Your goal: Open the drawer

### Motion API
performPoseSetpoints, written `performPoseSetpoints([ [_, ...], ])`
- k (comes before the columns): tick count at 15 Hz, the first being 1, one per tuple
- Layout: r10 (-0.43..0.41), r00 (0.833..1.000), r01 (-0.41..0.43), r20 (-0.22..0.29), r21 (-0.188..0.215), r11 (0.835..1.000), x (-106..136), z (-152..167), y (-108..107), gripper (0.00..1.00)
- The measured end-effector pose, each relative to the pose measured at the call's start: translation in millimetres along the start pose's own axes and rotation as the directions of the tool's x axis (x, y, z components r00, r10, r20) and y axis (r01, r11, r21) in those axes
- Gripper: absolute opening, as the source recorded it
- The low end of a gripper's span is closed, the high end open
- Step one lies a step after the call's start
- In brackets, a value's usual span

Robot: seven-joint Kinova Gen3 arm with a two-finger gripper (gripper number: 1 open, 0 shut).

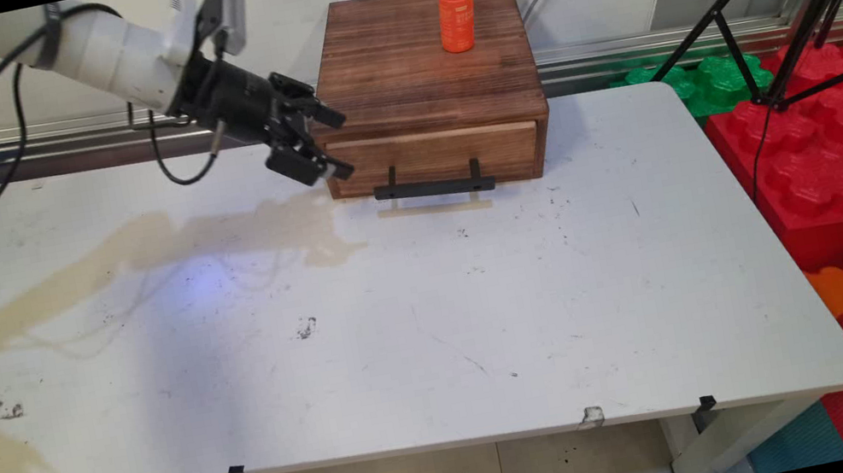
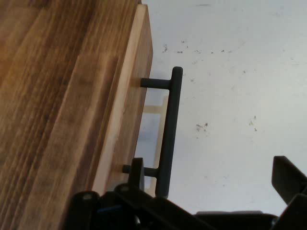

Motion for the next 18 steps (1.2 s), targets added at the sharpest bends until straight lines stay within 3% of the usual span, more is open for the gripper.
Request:
performPoseSetpoints([
  [18,0.109,0.986,-0.103,0.129,-0.055,0.993,15.9,105.4,-5.6,1.00],
])
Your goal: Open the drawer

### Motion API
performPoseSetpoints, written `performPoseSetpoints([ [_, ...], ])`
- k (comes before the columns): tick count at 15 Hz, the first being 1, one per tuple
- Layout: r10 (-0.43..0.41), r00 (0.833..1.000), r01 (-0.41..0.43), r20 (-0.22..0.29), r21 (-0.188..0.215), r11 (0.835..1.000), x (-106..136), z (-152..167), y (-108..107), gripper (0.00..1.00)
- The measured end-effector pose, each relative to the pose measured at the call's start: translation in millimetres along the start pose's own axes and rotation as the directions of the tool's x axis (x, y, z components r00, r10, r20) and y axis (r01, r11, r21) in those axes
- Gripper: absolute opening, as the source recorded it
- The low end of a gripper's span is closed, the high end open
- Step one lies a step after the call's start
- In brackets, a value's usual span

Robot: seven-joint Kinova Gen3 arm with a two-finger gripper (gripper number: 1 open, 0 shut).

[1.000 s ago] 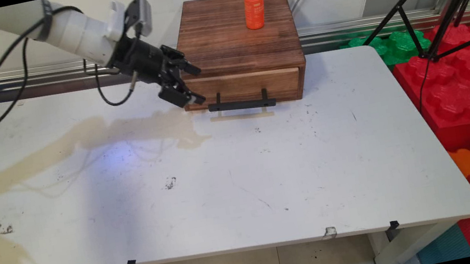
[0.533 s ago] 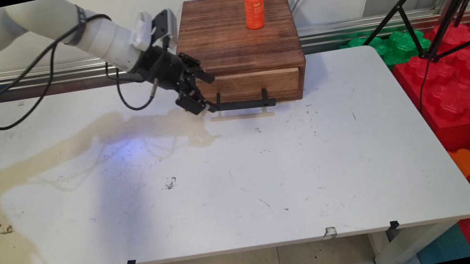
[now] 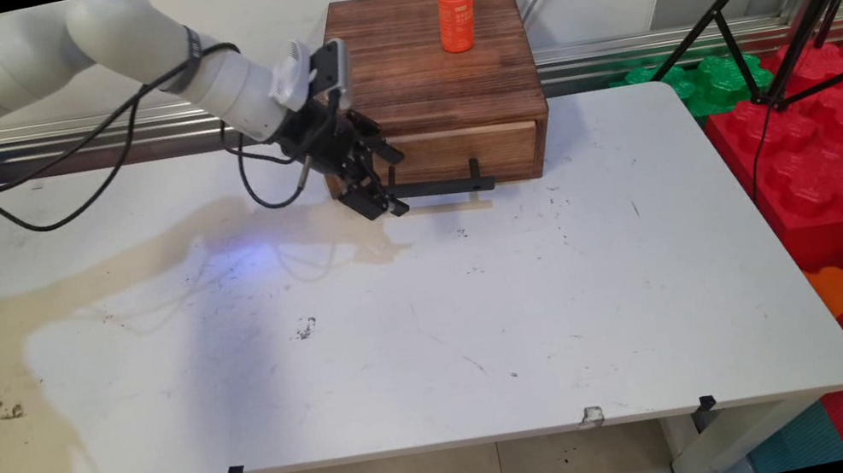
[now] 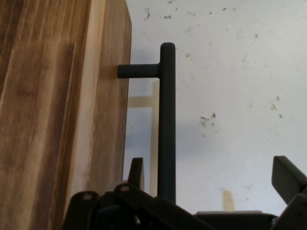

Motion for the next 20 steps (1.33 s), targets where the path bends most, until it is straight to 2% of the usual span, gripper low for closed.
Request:
performPoseSetpoints([
  [11,0.049,0.998,-0.049,0.047,-0.007,0.999,5.7,43.0,1.4,1.00],
  [20,0.076,0.995,-0.075,0.062,-0.010,0.997,8.3,61.4,6.2,1.00],
])
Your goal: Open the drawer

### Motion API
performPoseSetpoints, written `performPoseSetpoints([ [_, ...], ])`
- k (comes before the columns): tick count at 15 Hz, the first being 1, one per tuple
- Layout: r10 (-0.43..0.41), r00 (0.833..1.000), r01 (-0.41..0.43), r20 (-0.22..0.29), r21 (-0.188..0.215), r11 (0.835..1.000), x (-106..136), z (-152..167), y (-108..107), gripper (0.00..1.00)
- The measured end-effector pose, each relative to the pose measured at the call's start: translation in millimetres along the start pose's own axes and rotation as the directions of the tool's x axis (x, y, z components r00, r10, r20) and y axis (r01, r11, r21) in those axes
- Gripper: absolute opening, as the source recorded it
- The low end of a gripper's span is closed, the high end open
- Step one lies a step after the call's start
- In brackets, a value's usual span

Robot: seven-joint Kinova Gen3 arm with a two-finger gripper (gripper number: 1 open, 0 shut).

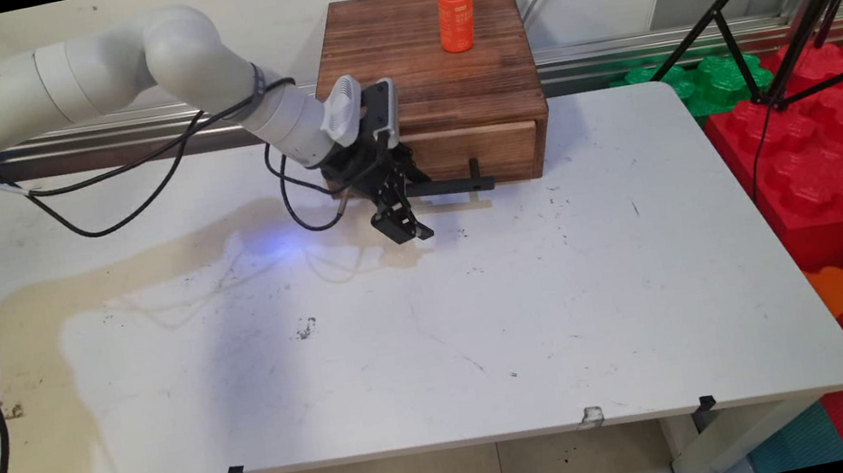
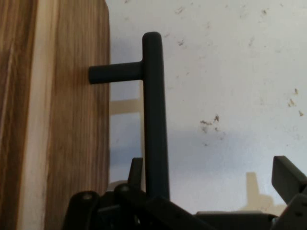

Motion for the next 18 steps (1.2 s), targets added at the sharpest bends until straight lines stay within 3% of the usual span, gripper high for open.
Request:
performPoseSetpoints([
  [18,0.028,1.000,-0.028,-0.006,-0.017,0.999,5.1,0.2,30.1,1.00],
])
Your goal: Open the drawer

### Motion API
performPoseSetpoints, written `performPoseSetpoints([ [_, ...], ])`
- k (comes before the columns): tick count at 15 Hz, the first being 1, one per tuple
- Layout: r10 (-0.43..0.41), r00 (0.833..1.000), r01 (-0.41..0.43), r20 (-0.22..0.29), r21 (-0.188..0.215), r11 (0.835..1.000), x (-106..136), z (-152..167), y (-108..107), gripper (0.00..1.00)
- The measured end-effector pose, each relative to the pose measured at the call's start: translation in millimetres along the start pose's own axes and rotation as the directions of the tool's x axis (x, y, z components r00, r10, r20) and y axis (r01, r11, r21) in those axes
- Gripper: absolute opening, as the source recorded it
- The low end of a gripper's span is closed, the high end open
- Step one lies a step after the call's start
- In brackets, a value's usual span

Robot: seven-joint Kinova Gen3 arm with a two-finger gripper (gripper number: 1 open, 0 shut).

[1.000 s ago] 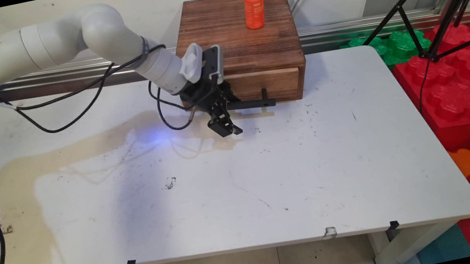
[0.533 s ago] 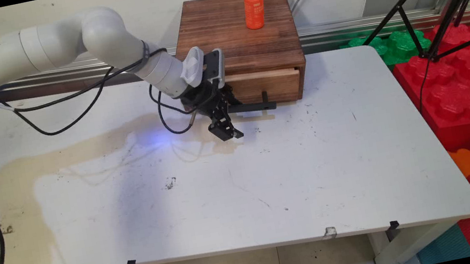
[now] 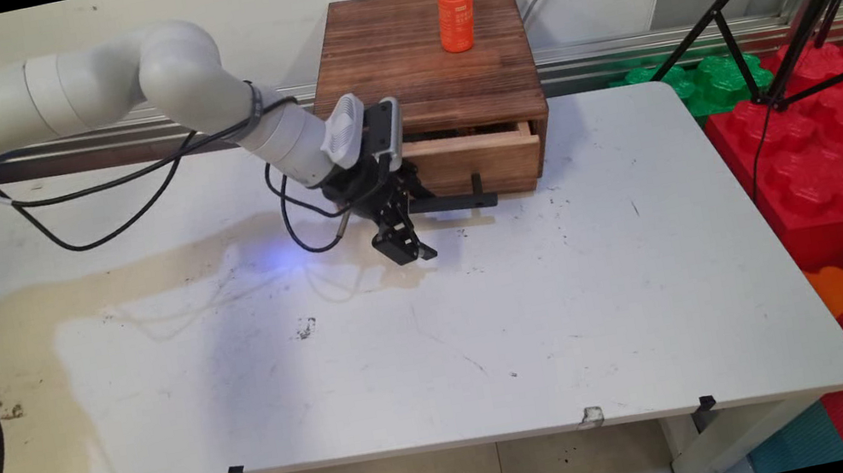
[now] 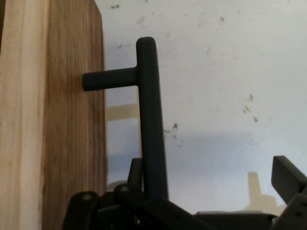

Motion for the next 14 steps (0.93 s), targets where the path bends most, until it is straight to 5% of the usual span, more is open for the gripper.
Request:
performPoseSetpoints([
  [14,0.008,1.000,-0.008,-0.015,-0.012,1.000,-2.6,-2.8,36.4,1.00],
])
